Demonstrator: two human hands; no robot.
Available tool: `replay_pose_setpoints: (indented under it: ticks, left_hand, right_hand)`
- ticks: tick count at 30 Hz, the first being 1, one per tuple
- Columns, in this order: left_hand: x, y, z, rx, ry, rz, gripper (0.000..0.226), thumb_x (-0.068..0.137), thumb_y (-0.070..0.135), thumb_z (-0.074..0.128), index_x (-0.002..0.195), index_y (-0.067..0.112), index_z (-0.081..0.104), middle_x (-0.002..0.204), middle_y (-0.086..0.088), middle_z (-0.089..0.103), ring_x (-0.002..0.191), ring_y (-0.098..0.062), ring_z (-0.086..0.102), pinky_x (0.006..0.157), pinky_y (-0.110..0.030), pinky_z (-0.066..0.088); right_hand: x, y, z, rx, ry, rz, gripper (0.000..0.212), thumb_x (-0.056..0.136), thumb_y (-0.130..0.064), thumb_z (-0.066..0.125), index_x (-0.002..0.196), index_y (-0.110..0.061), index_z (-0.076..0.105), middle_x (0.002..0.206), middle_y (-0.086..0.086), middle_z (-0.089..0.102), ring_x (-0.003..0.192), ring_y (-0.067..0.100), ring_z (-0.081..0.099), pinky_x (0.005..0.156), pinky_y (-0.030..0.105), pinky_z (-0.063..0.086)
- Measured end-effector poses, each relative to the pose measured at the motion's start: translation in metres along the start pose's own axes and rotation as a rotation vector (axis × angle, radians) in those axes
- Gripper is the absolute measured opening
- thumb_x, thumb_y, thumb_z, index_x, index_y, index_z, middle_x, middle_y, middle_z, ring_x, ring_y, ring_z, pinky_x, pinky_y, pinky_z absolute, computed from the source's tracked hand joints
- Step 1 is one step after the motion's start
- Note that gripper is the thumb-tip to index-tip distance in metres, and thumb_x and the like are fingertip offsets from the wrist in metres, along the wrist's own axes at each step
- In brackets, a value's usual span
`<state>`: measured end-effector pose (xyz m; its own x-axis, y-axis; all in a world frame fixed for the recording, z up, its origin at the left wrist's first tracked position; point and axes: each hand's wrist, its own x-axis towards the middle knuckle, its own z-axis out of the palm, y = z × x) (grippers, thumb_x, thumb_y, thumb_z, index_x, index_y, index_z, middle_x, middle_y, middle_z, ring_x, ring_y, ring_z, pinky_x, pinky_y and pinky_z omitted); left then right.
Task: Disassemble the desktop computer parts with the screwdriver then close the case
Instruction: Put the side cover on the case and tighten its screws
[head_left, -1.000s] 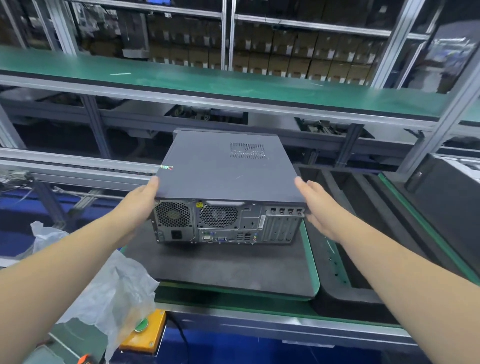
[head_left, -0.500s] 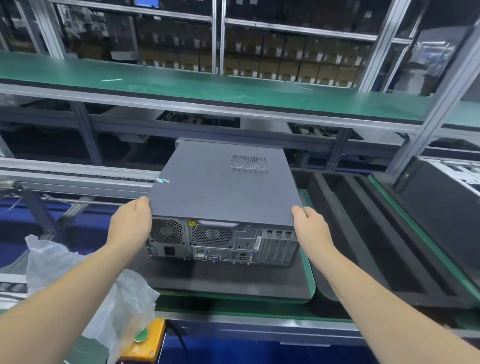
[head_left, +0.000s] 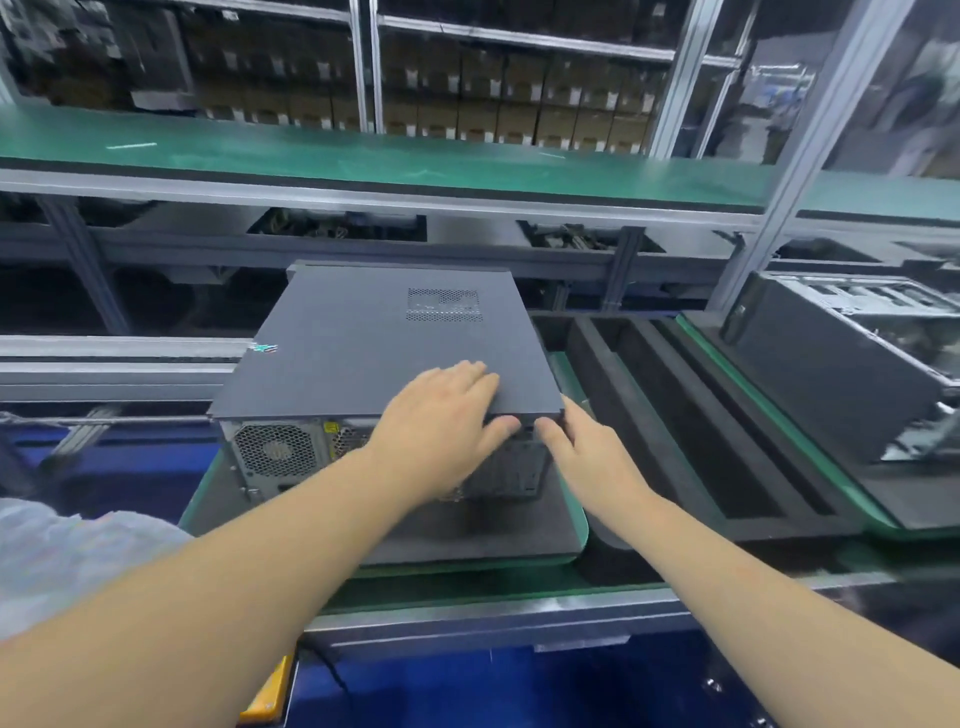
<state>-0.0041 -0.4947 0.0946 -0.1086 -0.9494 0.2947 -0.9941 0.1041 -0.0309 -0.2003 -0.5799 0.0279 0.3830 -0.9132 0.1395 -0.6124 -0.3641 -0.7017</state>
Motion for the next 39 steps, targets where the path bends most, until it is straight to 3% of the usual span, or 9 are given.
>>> replay_pose_setpoints:
  ticks: [6,9,14,17,20,31,34,37,39]
  left_hand:
    - [0.036,0.011,0.032,0.225,-0.167,0.12,0.064,0.108,0.049,0.021,0.162,0.018,0.004,0.17,-0.005,0.01,0.156,-0.024,0.012,0.12,-0.05,0.026]
    - [0.037,0.007,0.034,0.241,-0.175,0.128,0.061,0.109,0.047,0.022,0.161,0.022,0.002,0.171,-0.003,0.009,0.157,-0.023,0.012,0.119,-0.054,0.026]
    - [0.029,0.016,0.044,0.203,-0.105,0.029,0.062,0.105,0.048,0.014,0.162,0.027,0.004,0.171,0.003,0.01,0.157,-0.02,0.013,0.122,-0.053,0.023]
    - [0.032,0.014,0.04,0.179,-0.127,0.087,0.06,0.107,0.049,0.015,0.162,0.028,0.002,0.171,0.006,0.007,0.157,-0.015,0.009,0.123,-0.05,0.021]
    - [0.03,0.016,0.041,0.176,-0.124,0.046,0.06,0.109,0.045,0.019,0.163,0.028,-0.001,0.171,0.004,0.003,0.157,-0.016,0.005,0.124,-0.048,0.019]
    - [0.036,0.016,0.033,0.134,-0.234,-0.066,0.061,0.108,0.051,0.011,0.162,0.031,-0.009,0.171,-0.003,-0.003,0.158,-0.021,0.001,0.126,-0.048,0.012]
    - [0.042,0.023,0.023,0.052,-0.33,-0.068,0.061,0.108,0.05,0.015,0.162,0.031,-0.007,0.171,-0.003,-0.004,0.157,-0.02,0.0,0.126,-0.047,0.01]
    - [0.029,0.004,0.008,-0.06,-0.15,-0.07,0.061,0.107,0.045,0.031,0.163,0.025,0.017,0.17,-0.004,0.013,0.156,-0.019,0.013,0.126,-0.04,0.014]
    - [-0.005,-0.039,0.003,-0.105,0.044,-0.202,0.063,0.104,0.048,0.042,0.159,0.018,0.032,0.168,-0.006,0.023,0.154,-0.021,0.021,0.125,-0.038,0.016]
  right_hand:
    - [0.002,0.0,0.001,-0.066,0.028,-0.03,0.034,0.108,-0.049,0.044,0.128,-0.024,0.056,0.101,-0.004,0.072,0.086,0.02,0.064,0.072,0.04,0.05]
    - [0.005,0.004,0.0,-0.106,0.021,-0.057,0.043,0.107,-0.052,0.043,0.135,-0.02,0.054,0.108,-0.001,0.072,0.089,0.019,0.063,0.073,0.037,0.049]
    - [0.006,0.009,0.003,0.032,0.045,-0.063,0.043,0.105,-0.051,0.051,0.141,-0.027,0.051,0.111,-0.019,0.061,0.096,0.009,0.057,0.075,0.024,0.041]
    - [0.006,0.012,0.004,0.037,0.063,-0.078,0.034,0.103,-0.052,0.054,0.13,-0.032,0.053,0.108,-0.022,0.06,0.094,-0.002,0.058,0.073,0.019,0.041]
    - [0.004,0.008,0.005,0.094,0.04,-0.06,0.019,0.102,-0.05,0.055,0.104,-0.05,0.036,0.1,-0.027,0.056,0.094,-0.018,0.053,0.067,0.013,0.037]
    - [0.012,-0.002,-0.013,0.058,-0.074,-0.034,0.02,0.102,-0.05,0.056,0.098,-0.042,0.038,0.092,-0.015,0.064,0.074,0.005,0.061,0.059,0.028,0.043]
    - [0.016,-0.005,-0.022,0.046,-0.106,-0.025,0.023,0.1,-0.047,0.061,0.112,-0.039,0.043,0.111,-0.016,0.066,0.09,0.007,0.065,0.075,0.033,0.055]
    - [0.015,-0.014,-0.031,0.1,-0.147,-0.098,0.065,0.103,-0.037,0.061,0.156,-0.046,0.025,0.147,-0.025,0.046,0.127,0.002,0.054,0.104,0.032,0.048]
    - [0.019,-0.019,-0.036,-0.004,-0.262,-0.109,0.071,0.106,-0.04,0.053,0.164,-0.047,0.011,0.138,-0.025,0.054,0.111,-0.006,0.056,0.092,0.024,0.047]
